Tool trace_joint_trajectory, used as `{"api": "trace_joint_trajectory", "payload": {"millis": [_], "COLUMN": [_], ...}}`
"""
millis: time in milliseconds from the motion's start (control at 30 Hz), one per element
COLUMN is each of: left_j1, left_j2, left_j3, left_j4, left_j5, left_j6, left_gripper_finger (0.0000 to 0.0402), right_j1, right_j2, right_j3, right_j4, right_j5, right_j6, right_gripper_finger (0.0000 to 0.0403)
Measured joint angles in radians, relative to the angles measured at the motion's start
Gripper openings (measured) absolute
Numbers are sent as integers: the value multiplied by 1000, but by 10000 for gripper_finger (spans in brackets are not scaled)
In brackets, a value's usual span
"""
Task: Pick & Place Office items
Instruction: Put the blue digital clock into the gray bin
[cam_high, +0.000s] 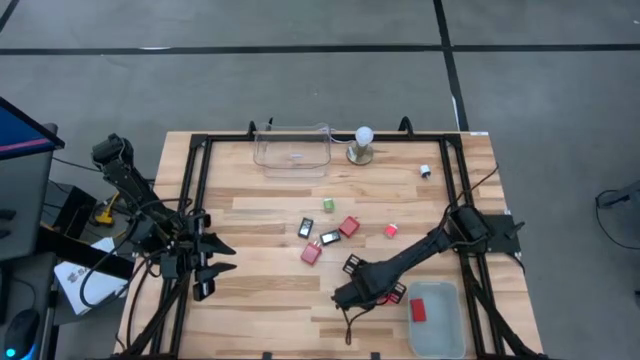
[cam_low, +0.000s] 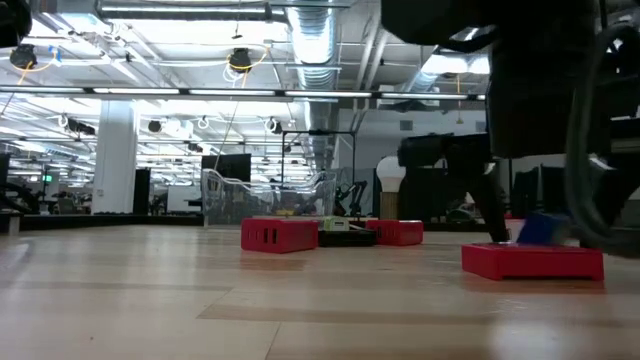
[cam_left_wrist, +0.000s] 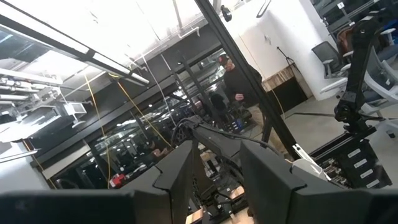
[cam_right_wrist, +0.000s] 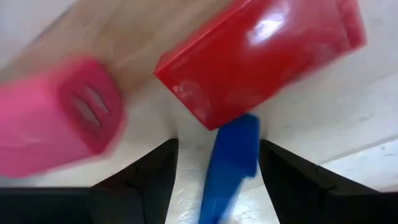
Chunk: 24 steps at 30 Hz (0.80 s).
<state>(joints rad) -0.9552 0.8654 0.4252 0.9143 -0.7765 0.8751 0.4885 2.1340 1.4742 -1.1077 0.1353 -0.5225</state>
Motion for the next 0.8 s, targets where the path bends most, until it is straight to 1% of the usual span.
{"api": "trace_joint_trajectory", "payload": {"millis": [300,400,533,800], "left_j1": [1,1,1,1], "left_j2": [0,0,0,0], "left_j3": [0,0,0,0], "left_j4": [0,0,-1,0], "left_j5": [5,6,6,5], "left_j6": [-11,-11,-9,-9], "left_gripper_finger": [129,129,129,129], "right_j1": [1,-5,-13,-9], "right_j2": [-8,-14,-19,-19], "right_j3": [-15,-18,-19,-19], "right_j4": [13,17,18,14], "right_j5": [-1,13,22,42], "right_j6": [32,34,34,26], "right_gripper_finger": [216,205,165,56]}}
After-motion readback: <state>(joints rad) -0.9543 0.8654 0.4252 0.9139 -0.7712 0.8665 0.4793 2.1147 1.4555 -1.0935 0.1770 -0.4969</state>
